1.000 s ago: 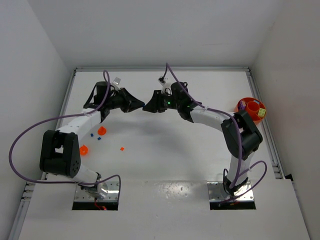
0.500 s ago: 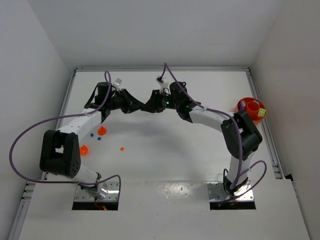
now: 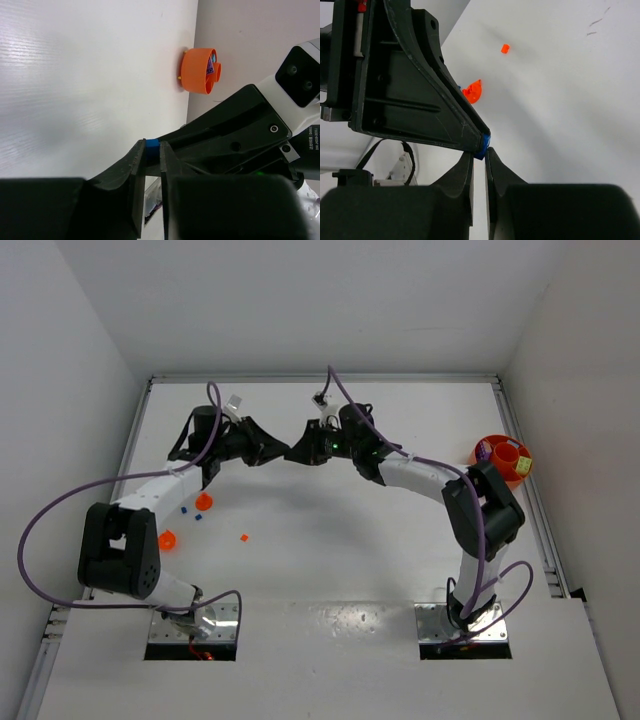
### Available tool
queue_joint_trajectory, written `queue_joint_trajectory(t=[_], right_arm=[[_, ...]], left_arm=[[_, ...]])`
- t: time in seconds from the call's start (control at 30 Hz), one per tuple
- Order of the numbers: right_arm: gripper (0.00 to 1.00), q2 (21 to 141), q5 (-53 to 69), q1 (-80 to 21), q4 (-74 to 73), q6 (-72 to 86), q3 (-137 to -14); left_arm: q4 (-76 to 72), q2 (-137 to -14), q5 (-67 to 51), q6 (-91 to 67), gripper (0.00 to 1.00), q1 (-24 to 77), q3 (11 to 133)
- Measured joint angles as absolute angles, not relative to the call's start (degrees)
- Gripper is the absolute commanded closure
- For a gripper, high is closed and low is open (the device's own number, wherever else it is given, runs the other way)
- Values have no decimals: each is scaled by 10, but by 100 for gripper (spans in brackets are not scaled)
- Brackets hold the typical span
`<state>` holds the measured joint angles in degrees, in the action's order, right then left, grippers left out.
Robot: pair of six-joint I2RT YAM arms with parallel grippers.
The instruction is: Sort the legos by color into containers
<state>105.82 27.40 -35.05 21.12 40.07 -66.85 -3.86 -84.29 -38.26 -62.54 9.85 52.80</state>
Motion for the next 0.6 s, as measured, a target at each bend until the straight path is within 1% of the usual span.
queue_joint_trajectory(t=[0.07, 0.1, 0.17, 0.2, 0.23, 0.3, 0.33, 0.43, 0.47, 0.6], right_arm=[[100, 1056, 272, -350, 209, 393, -668], [100, 1054, 271, -350, 209, 389, -666], [100, 1043, 259, -349, 204, 377, -659], [100, 1038, 252, -346, 205, 372, -655], [100, 1031, 244, -341, 204, 365, -651], [100, 1018, 233, -330, 205, 353, -644], [100, 1010, 229, -324, 204, 345, -640], [100, 987, 223, -310, 200, 322, -626], [100, 980, 222, -308, 195, 312, -623], [100, 925, 219, -300, 161, 265, -581]], left_arm=[[-41, -840, -382, -624, 71, 98, 525], [-43, -838, -382, -623, 62, 99, 523], [-44, -834, -387, -621, 50, 100, 520], [-42, -831, -394, -621, 39, 101, 518], [-39, -828, -402, -618, 33, 105, 516], [-28, -825, -408, -616, 25, 114, 515], [-23, -824, -409, -614, 19, 117, 515], [-7, -824, -408, -602, 3, 117, 515], [-1, -824, -405, -599, 0, 116, 515], [31, -824, -391, -575, 0, 106, 522]])
